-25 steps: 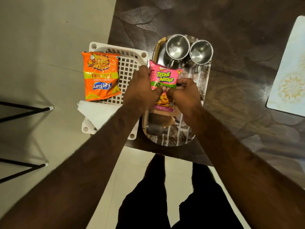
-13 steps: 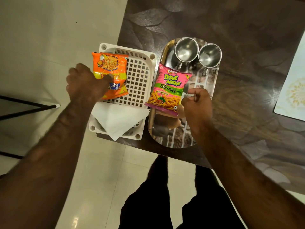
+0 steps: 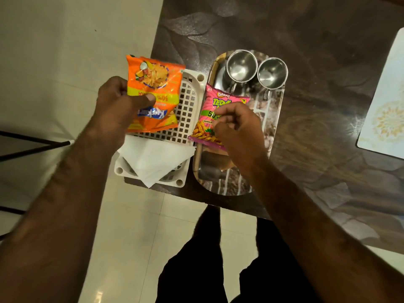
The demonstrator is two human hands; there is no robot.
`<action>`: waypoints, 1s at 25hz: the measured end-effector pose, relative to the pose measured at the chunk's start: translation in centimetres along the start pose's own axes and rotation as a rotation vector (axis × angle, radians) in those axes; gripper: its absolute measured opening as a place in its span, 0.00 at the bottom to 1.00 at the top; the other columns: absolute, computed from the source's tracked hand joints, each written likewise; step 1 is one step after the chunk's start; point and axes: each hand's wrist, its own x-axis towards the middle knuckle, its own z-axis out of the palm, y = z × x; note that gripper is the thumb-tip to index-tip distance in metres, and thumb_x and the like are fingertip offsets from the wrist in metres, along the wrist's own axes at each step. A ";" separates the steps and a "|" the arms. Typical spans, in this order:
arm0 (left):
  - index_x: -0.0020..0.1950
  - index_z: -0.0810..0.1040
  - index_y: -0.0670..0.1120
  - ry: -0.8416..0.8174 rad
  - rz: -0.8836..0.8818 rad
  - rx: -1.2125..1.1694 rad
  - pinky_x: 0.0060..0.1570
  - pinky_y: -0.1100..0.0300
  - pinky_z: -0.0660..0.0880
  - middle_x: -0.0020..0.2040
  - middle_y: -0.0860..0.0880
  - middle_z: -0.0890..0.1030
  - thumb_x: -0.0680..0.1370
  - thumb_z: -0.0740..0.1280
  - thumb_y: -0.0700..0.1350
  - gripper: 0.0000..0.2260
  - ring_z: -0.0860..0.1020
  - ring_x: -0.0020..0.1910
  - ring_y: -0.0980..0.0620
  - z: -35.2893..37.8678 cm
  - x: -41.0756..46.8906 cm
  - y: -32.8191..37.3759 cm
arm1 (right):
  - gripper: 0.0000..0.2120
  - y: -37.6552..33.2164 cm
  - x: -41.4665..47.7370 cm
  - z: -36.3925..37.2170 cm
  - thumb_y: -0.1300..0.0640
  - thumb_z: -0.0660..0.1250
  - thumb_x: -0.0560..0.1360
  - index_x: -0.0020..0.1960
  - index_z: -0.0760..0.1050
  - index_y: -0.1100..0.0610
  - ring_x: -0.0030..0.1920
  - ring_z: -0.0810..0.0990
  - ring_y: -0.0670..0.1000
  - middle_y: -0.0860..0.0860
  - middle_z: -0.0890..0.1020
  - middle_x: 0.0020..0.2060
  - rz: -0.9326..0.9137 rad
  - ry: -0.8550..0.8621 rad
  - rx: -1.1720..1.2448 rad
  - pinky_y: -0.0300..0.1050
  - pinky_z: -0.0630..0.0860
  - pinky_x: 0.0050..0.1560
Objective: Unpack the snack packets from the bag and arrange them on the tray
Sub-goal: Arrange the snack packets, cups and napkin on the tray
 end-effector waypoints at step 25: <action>0.59 0.81 0.47 -0.569 0.042 -0.094 0.53 0.47 0.84 0.53 0.43 0.87 0.75 0.76 0.36 0.14 0.87 0.52 0.45 14.8 -9.6 0.4 | 0.11 5.2 -2.8 -9.1 0.51 0.73 0.79 0.59 0.84 0.53 0.50 0.90 0.54 0.54 0.90 0.53 0.267 -0.131 0.444 0.52 0.86 0.47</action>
